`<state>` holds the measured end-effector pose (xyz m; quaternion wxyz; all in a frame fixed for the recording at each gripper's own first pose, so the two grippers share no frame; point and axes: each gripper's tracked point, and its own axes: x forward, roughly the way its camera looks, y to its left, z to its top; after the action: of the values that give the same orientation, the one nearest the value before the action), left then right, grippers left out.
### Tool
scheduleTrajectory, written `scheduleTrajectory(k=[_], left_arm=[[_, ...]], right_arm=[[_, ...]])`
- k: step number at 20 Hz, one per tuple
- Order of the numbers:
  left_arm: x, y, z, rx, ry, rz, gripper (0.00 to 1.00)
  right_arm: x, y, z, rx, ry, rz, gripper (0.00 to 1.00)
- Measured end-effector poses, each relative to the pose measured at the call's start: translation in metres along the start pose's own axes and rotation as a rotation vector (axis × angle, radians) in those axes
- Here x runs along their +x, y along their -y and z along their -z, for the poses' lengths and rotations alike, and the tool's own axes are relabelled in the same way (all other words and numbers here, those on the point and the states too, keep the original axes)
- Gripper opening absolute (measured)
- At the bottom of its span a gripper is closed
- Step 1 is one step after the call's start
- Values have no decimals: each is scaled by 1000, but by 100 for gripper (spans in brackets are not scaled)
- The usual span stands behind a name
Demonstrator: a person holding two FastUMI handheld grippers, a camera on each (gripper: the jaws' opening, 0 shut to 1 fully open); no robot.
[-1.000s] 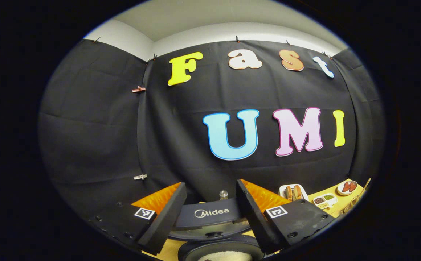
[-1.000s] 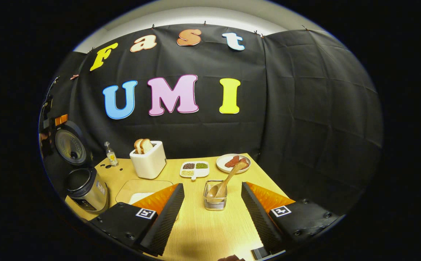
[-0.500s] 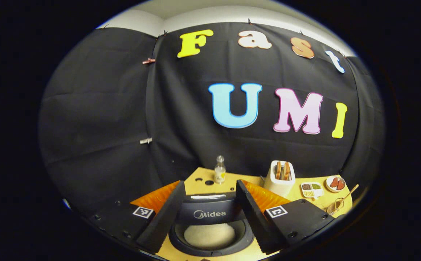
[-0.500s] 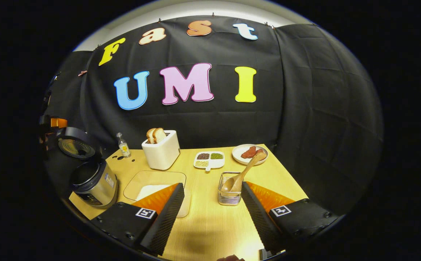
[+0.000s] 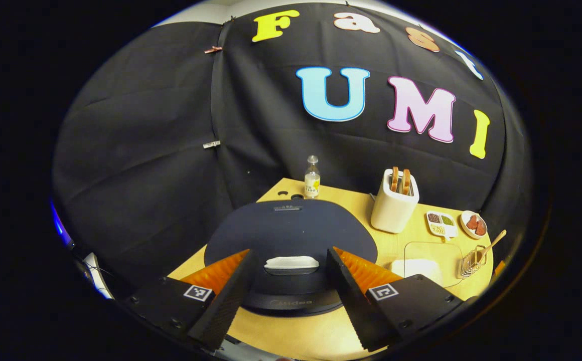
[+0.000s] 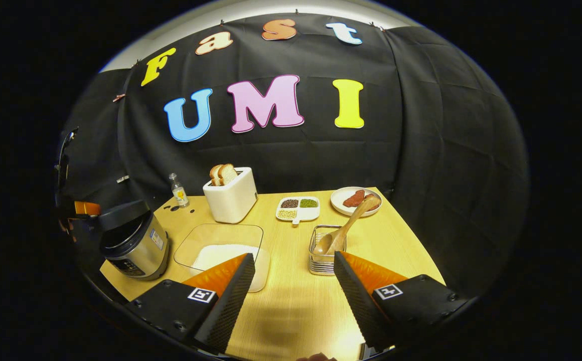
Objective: Close the left gripper, press the button to open the rice cooker; take a wooden spoon from the chopstick holder with the right hand, scoop a spoonful of rice and pour it into the rice cooker, then put the wooden spoon back into the chopstick holder.
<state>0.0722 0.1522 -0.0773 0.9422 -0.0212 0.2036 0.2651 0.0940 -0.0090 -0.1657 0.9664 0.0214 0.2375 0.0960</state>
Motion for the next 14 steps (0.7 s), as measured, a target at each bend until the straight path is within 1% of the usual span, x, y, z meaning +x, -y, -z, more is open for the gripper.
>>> scheduleTrajectory(k=[6, 7, 8, 9, 11, 14], left_arm=[[11, 2, 41, 11, -75, -5, 98], [12, 3, 36, 20, -38, -8, 98], [11, 3, 41, 28, -51, -14, 98], [11, 2, 38, 33, -36, -14, 98], [12, 3, 39, 11, -32, -17, 99], [15, 4, 48, 21, -38, -14, 100]], right_arm=[[5, 11, 0, 9, -9, -4, 99], [6, 11, 2, 10, -16, -8, 99], [7, 12, 3, 10, -21, -13, 99], [7, 14, 3, 6, -23, -16, 99], [9, 17, 4, -5, -22, -24, 99], [13, 23, 7, -10, -33, -44, 99]])
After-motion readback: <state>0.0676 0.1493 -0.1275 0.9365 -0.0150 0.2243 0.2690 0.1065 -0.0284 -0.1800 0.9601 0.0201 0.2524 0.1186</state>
